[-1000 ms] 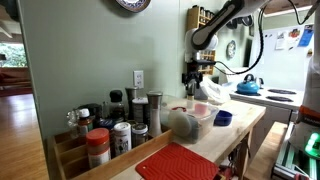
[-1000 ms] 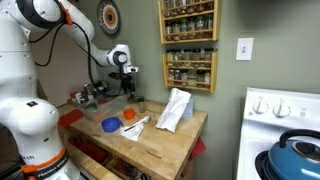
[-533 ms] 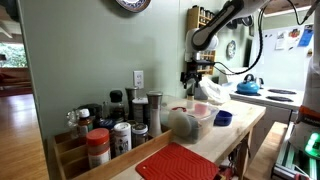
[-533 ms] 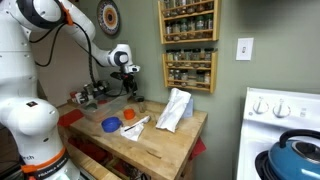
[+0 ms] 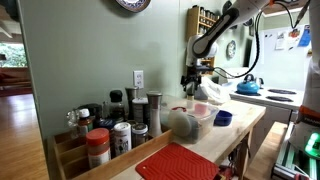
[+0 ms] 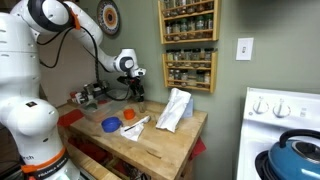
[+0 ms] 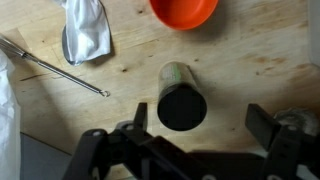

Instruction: Remove the orange cup from the blue cup and put it on the counter top, pick up the spice bottle and put it in the orange cup, pick up the orange cup with spice bottle inside and put it in the crisper drawer

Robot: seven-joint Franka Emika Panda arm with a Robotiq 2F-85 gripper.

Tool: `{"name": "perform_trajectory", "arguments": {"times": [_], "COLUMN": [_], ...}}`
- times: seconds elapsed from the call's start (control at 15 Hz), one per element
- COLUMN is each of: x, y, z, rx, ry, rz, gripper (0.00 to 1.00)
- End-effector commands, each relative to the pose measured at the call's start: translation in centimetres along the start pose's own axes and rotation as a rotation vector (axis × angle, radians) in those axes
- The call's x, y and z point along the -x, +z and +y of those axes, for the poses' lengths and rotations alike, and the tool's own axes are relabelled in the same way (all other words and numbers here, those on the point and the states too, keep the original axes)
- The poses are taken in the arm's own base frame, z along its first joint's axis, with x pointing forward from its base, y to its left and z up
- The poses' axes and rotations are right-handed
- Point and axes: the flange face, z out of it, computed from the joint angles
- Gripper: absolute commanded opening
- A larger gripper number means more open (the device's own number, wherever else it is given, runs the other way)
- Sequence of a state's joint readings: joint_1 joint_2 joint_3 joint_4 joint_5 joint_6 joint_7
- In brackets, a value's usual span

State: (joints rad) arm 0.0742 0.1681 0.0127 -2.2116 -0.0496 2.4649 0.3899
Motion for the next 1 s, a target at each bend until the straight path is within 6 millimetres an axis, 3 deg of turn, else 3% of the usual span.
{"name": "perform_trajectory", "arguments": {"times": [0.0, 0.2, 0.33, 0.53, 0.6, 0.73, 0.93], "x": [-0.2, -0.2, -0.1, 0.0, 0.0, -0.1, -0.3], "y": [2.0, 3.3, 4.0, 4.8, 5.0, 5.2, 5.3], "z": [0.7, 0.9, 1.1, 1.0, 1.0, 1.0, 1.1], "rx": [-0.006, -0.006, -0.001, -0.009, -0.008, -0.007, -0.010], "ry": [0.001, 0.007, 0.012, 0.015, 0.015, 0.015, 0.019], "rz": [0.006, -0.009, -0.026, -0.038, -0.038, -0.028, -0.013], "gripper": [1.00, 1.00, 0.93, 0.74, 0.73, 0.95, 1.00]}}
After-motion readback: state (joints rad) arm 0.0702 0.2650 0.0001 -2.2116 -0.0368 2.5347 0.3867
